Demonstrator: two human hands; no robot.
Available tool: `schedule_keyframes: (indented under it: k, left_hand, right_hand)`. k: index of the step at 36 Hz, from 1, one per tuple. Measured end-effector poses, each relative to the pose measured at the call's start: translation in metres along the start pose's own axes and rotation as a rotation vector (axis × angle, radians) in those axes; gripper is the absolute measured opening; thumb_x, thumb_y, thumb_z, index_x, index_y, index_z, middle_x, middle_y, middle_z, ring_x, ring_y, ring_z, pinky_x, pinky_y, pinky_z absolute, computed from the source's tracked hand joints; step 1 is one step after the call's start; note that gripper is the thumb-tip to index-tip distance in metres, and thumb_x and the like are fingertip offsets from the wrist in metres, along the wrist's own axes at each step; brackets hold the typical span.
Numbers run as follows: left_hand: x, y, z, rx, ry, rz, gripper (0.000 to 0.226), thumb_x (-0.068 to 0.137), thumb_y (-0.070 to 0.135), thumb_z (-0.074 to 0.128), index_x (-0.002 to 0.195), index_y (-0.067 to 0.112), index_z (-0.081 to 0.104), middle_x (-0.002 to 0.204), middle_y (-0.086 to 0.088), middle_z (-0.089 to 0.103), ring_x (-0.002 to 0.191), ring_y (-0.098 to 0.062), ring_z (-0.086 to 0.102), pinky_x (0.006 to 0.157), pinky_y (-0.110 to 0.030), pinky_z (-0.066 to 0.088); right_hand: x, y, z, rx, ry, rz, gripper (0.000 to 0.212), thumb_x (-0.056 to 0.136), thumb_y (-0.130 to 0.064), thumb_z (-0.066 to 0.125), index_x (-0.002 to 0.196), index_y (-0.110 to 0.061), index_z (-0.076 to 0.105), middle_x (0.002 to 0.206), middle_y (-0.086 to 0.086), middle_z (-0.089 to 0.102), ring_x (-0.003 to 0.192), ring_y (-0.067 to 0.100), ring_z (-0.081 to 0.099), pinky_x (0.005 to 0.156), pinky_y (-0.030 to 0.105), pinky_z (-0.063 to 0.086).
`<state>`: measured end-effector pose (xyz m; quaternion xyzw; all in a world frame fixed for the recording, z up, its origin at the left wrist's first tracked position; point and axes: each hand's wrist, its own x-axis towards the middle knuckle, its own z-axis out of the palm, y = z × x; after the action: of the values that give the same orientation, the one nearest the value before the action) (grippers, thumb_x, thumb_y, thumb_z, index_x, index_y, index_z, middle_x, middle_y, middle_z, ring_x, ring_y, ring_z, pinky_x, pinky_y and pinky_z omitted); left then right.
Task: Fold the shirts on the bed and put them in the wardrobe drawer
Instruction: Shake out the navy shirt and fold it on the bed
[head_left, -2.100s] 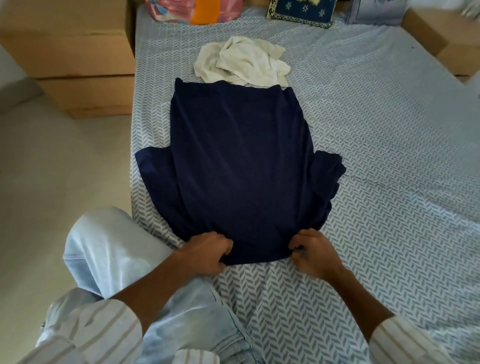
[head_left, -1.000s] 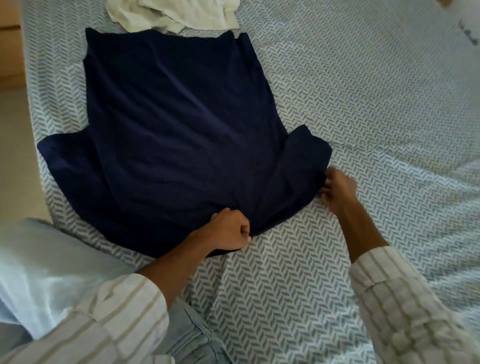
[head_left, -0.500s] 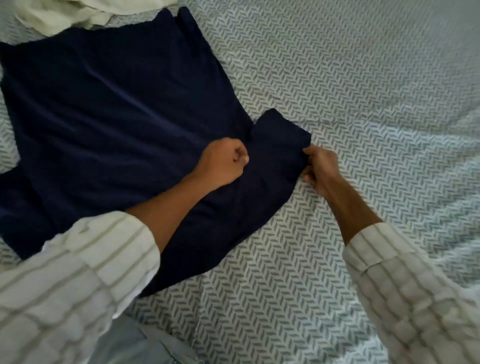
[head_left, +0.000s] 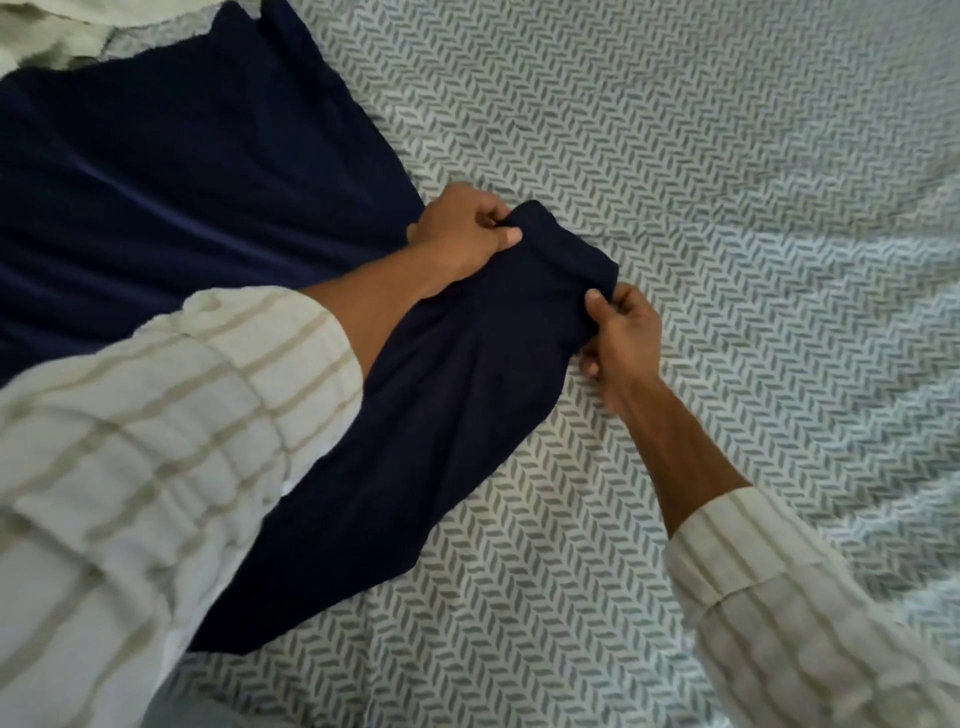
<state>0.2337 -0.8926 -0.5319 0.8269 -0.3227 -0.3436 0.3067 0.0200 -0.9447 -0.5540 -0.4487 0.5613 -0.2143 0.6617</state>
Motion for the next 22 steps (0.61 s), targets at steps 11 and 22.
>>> schedule_keyframes:
  k: [11,22]
  left_hand:
    - [-0.039,-0.018,-0.02,-0.132,0.122,0.061,0.04,0.086,0.029,0.076,0.124,0.028,0.064,0.102,0.011,0.069,0.101,0.0,0.061,0.093,-0.02,0.048]
    - [-0.21,-0.144,-0.09,-0.112,0.332,-0.147,0.042,0.09,0.027,0.073,0.13,0.026,0.061,0.124,0.006,0.06,0.114,-0.01,0.056,0.094,-0.022,0.043]
  right_hand:
    - [0.005,0.003,0.004,-0.084,0.048,0.003,0.019,0.101,-0.024,0.059,0.085,-0.019,0.049,0.061,-0.002,0.049,0.041,0.011,0.041,0.033,0.022,0.03]
    - [-0.036,-0.013,0.007,-0.235,0.257,-0.036,0.028,0.093,-0.025,0.067,0.114,-0.014,0.053,0.104,0.005,0.06,0.078,0.023,0.07,0.053,0.038,0.061]
